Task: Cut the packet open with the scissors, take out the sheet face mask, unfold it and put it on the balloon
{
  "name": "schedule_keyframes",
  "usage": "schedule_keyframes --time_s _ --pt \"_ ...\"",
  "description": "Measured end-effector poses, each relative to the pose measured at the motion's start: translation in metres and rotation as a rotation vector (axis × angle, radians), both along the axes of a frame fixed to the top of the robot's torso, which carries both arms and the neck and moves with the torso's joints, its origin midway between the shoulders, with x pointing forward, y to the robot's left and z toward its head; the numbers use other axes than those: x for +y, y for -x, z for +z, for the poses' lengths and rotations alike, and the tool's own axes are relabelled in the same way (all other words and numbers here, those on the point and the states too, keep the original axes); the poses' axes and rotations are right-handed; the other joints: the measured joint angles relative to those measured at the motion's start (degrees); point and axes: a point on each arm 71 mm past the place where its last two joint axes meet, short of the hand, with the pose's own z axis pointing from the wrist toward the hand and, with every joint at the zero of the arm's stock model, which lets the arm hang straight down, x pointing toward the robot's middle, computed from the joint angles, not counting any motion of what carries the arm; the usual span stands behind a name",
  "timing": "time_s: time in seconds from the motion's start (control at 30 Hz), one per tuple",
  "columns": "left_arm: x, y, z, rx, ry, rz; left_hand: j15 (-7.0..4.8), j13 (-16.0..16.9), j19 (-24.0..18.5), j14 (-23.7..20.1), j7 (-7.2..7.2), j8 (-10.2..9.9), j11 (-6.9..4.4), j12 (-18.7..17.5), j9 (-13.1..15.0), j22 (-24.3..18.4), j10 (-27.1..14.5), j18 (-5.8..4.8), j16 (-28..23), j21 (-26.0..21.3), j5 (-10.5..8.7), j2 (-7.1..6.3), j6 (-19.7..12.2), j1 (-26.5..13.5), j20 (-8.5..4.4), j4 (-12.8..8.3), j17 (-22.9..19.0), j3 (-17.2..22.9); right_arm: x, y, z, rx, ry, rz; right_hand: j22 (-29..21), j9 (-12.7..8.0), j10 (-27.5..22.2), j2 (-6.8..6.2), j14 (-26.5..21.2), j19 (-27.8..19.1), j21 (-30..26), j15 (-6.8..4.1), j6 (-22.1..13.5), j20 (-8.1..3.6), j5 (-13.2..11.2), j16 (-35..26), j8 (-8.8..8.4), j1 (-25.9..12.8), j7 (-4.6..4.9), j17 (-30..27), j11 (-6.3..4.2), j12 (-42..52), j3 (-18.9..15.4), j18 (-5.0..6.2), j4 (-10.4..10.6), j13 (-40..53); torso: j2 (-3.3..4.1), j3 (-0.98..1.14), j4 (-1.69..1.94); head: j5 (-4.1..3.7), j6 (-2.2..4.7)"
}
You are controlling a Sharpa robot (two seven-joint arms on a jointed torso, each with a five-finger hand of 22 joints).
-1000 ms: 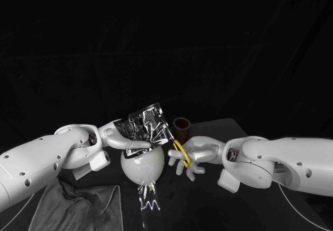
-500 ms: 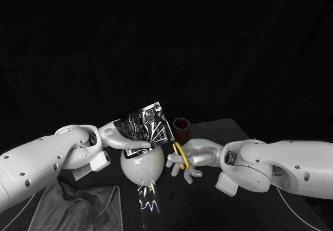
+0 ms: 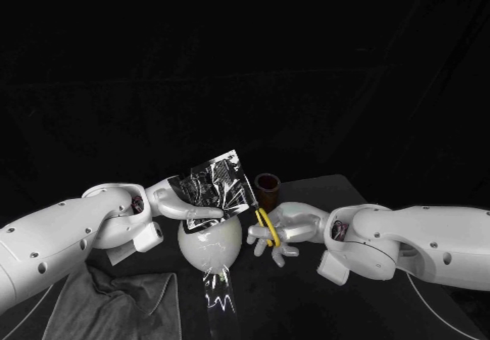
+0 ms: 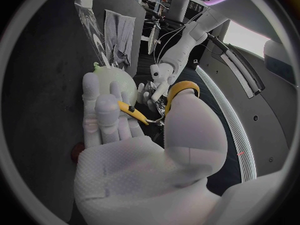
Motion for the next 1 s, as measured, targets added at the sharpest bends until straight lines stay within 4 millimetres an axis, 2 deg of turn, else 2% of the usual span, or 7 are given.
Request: schedule_keyframes --time_s 0.43,0.5,0.77,1.0 --pt "0.005 -0.001 -0.002 0.016 -0.019 -0.001 0.02 0.0 0.0 0.0 0.0 -0.07 0.0 0.0 0.0 0.01 0.0 -0.06 -0.01 0.0 0.19 0.14 -0.01 0.15 0.0 0.0 0.0 0.0 -0.004 0.003 -0.002 0.01 0.049 0.036 0.05 0.07 0.63 -0.15 0.0 0.0 0.0 0.0 0.89 0.0 0.0 0.0 0.23 0.16 -0.08 -0.63 -0.01 0.24 0.0 -0.11 0.0 -0.82 -0.04 -0.06 0.01 0.08 -0.43" --pt "0.005 0.0 -0.002 0.018 -0.022 -0.002 0.02 0.0 0.0 0.01 -0.01 -0.11 0.0 0.0 0.0 0.05 0.0 -0.08 -0.01 0.0 0.19 0.14 -0.01 0.15 0.0 0.0 -0.01 0.0 -0.002 0.004 -0.002 0.012 0.053 0.046 0.08 0.07 0.63 -0.15 0.0 0.0 0.0 0.0 0.89 0.0 0.0 0.0 0.23 0.16 -0.08 -0.69 -0.01 0.24 0.0 -0.4 0.0 -0.82 -0.04 -0.06 0.01 0.07 -0.44" --pt "0.005 0.0 -0.002 0.023 -0.027 -0.006 -0.1 0.0 0.01 -0.14 -0.02 -0.09 0.0 0.0 0.0 0.05 0.0 -0.12 -0.01 0.0 0.19 0.15 -0.02 0.16 0.01 0.0 -0.02 0.0 0.003 0.007 -0.001 0.011 0.061 0.071 0.1 0.06 0.83 -0.21 0.0 -0.2 0.0 0.0 0.93 0.2 0.0 0.0 0.23 0.24 -0.12 -0.79 -0.22 0.24 0.01 -0.43 0.0 -1.39 0.02 -0.05 0.05 0.04 -0.21" --pt "0.004 0.001 -0.002 0.025 -0.029 -0.011 -0.02 0.0 0.01 -0.22 -0.03 0.0 0.0 0.0 0.0 0.05 0.0 -0.15 0.24 0.0 0.19 0.15 -0.03 0.16 0.01 0.0 -0.02 0.0 0.008 0.005 -0.002 0.006 0.063 0.085 0.15 0.05 1.15 0.31 0.0 -0.2 0.0 0.0 0.99 0.2 0.0 -0.01 0.23 0.76 -0.18 -0.78 -0.13 0.24 0.26 -0.46 -0.25 -1.75 0.06 -0.03 0.08 0.24 -0.15"
